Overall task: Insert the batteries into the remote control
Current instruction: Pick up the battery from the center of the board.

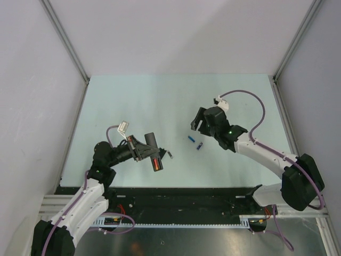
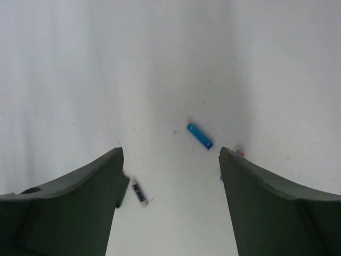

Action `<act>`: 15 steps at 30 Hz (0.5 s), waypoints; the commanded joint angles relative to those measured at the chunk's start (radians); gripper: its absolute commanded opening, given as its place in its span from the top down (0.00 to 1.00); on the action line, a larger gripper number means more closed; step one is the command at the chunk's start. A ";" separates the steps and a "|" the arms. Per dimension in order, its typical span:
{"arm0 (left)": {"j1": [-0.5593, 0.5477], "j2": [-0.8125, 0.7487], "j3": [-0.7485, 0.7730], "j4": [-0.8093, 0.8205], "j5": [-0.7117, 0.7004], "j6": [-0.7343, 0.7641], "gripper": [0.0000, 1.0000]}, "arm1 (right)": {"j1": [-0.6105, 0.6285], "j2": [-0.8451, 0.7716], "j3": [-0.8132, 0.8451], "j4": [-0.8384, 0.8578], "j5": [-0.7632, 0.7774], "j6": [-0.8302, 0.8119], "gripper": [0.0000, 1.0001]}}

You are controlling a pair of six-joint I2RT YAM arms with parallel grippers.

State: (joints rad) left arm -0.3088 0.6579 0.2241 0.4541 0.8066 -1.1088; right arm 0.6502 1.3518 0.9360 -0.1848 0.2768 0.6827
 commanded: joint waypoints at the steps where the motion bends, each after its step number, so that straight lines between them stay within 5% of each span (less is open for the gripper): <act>1: -0.007 -0.009 -0.009 0.032 -0.010 -0.006 1.00 | 0.074 -0.002 0.000 -0.137 0.140 0.393 0.28; 8: -0.007 -0.009 -0.014 0.032 -0.015 -0.006 1.00 | 0.154 0.072 0.006 -0.350 0.282 0.609 0.48; 15: -0.012 -0.007 -0.017 0.032 -0.024 -0.011 1.00 | 0.164 0.173 0.007 -0.377 0.242 0.638 0.52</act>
State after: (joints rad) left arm -0.3122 0.6582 0.2096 0.4538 0.7902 -1.1095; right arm 0.8066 1.4910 0.9356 -0.5144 0.4751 1.2438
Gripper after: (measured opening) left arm 0.137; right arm 0.490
